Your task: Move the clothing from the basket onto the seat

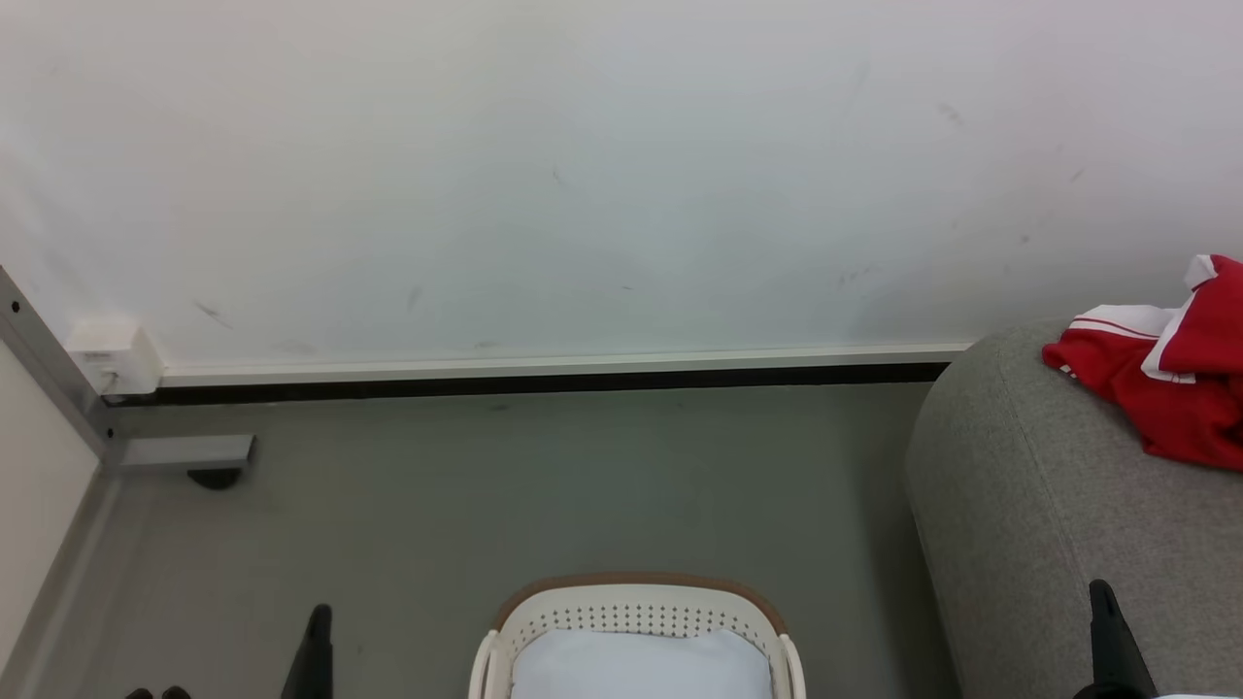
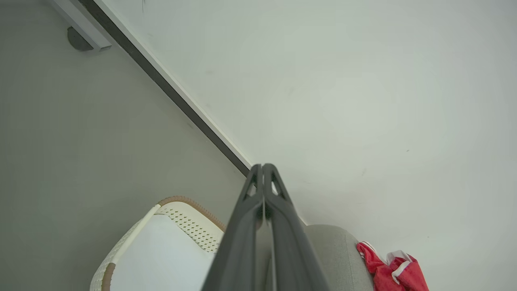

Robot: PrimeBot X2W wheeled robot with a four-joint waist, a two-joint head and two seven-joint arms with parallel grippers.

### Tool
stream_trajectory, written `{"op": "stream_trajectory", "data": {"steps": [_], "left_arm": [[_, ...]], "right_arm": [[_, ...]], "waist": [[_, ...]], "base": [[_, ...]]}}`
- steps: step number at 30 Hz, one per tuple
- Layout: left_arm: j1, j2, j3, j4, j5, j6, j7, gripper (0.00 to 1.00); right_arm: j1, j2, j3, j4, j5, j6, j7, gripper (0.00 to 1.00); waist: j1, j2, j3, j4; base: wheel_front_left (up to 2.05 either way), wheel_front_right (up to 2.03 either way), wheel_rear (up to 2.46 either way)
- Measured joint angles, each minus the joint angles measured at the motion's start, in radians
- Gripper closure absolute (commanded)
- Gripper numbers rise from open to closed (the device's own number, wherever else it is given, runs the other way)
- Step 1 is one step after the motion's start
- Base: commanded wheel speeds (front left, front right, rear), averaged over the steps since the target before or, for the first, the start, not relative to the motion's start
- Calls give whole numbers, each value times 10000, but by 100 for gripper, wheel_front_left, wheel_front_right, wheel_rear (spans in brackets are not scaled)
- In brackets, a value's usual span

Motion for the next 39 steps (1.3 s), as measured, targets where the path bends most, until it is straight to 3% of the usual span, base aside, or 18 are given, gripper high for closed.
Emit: {"op": "stream_trajectory", "data": {"steps": [39], "left_arm": [[-775,-63,502,190,-3833,-474,1043,100]], "right_arm": [[-487,-48,-232,-234,3931,-2,1022,100]], "waist": [[0,0,172,29]], "base": [[0,0,0]]}}
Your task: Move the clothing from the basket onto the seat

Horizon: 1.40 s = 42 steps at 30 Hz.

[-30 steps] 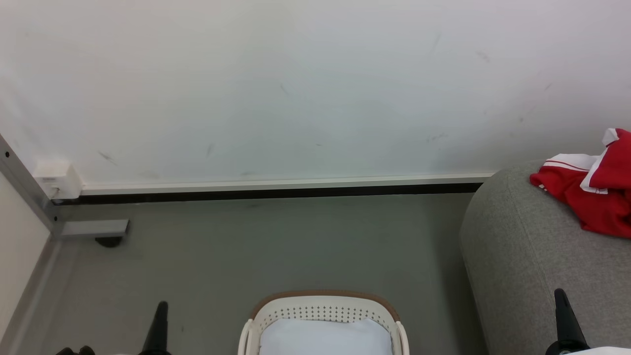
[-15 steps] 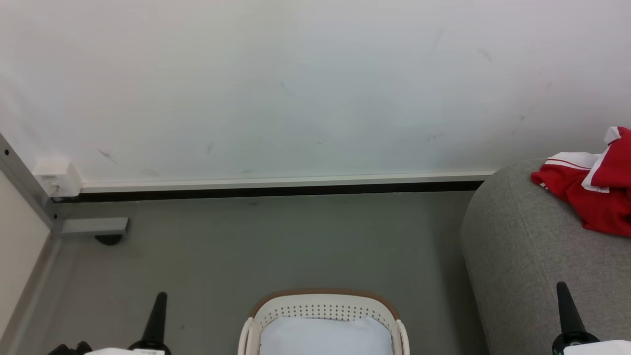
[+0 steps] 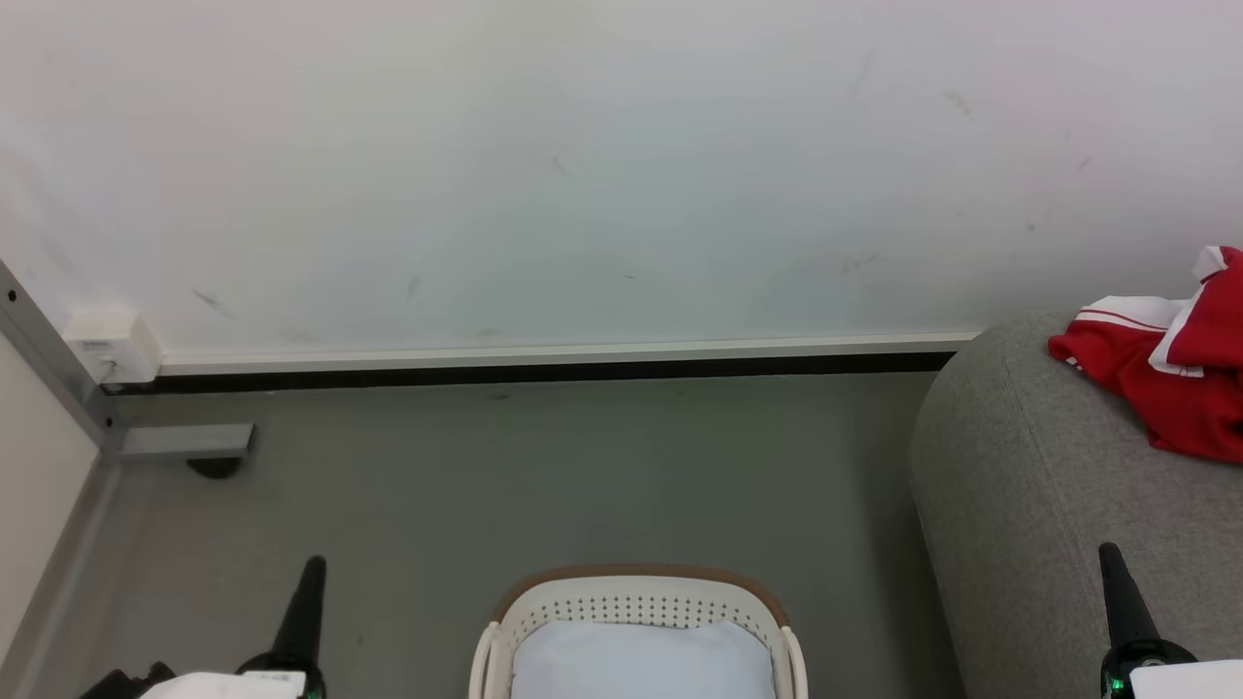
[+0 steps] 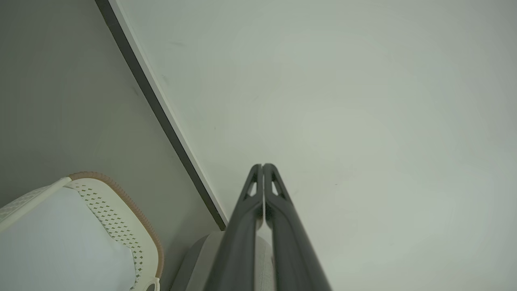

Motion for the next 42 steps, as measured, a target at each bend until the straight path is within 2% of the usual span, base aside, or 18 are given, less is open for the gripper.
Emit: {"op": "stream_trajectory", "data": {"steps": [33,42], "left_arm": [[-486,-35,307,134,-2433,-278,631,100],[-551,-38,341,148,-2635,-349,700,100]], "right_arm": [[-331,-40,-130,-115,2491,0,633,100],[-355,-48,-146,-136,2801,0,709,100]], "waist": [[0,0,146,25],[0,0,163,28]], "base": [[0,0,0],[0,0,0]]}}
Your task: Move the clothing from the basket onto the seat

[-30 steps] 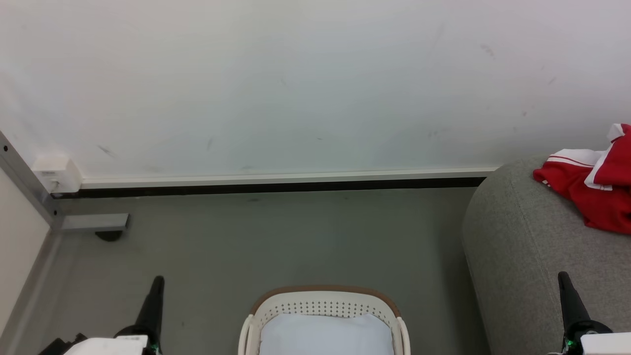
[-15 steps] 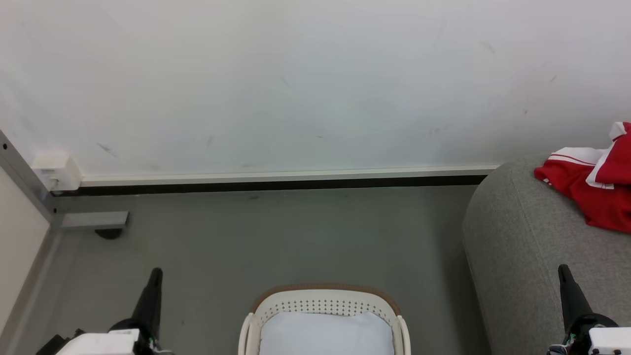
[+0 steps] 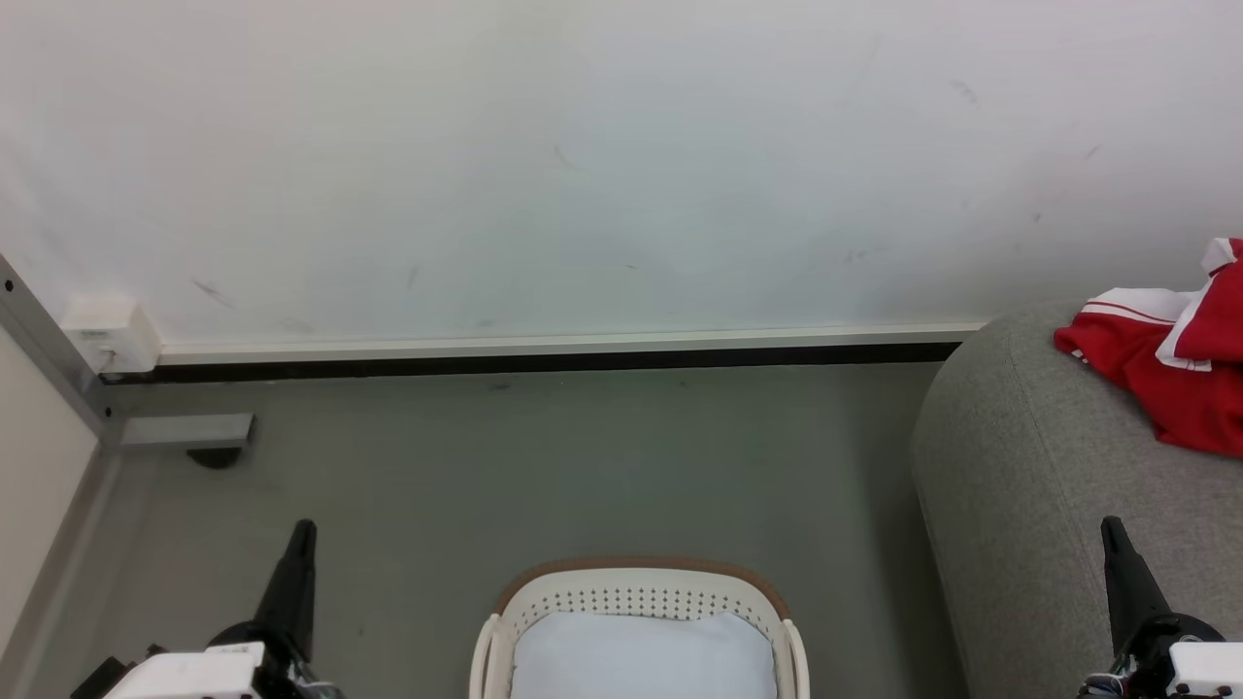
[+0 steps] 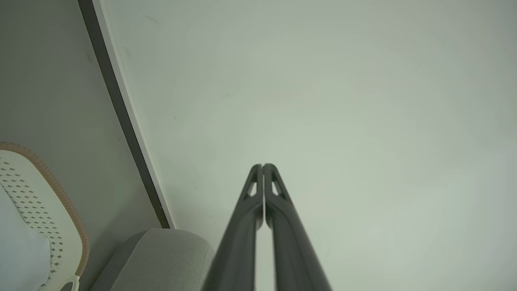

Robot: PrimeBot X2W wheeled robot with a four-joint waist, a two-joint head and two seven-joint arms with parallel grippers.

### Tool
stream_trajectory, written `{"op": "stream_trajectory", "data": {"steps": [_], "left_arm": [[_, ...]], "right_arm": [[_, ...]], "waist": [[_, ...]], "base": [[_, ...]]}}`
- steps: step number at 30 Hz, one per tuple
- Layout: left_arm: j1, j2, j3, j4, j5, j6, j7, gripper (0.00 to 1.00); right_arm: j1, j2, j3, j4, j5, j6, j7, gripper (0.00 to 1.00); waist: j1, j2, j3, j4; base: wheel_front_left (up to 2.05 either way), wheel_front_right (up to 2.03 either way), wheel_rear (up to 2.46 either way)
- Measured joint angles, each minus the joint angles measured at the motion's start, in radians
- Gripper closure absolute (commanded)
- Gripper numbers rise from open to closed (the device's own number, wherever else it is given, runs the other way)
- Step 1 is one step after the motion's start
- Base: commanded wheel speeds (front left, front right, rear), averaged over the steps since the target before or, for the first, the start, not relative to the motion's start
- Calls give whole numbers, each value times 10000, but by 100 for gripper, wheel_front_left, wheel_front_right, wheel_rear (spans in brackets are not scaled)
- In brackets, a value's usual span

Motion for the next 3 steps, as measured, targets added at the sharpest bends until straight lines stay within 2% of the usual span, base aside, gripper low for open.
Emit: {"op": "stream_trajectory", "data": {"steps": [3], "left_arm": [[0,0,0,0,0,0,0,100]], "right_arm": [[-1,0,0,0,0,0,0,100]], "waist": [[0,0,0,0]], "base": [[0,0,0]]}}
